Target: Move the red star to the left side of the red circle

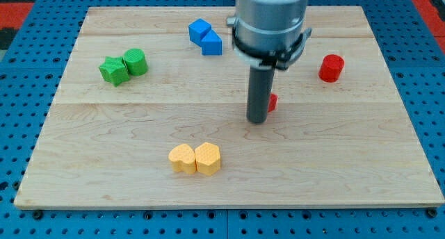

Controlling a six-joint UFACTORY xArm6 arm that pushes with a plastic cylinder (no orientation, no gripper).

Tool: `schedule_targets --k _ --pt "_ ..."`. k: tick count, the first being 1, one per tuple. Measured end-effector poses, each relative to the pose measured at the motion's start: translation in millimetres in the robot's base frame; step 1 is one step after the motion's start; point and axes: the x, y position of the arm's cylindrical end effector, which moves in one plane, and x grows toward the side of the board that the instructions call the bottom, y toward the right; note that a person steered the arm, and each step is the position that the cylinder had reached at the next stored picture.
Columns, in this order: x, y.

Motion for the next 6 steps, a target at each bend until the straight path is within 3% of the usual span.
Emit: schedule_targets --k 1,2,3,4,6 --pt "-35.3 23.2" --pt "-31.0 -86.4" --pt "-57.1 -32.6" --pt "-56.8 27.6" --pt "-55.8 90.9"
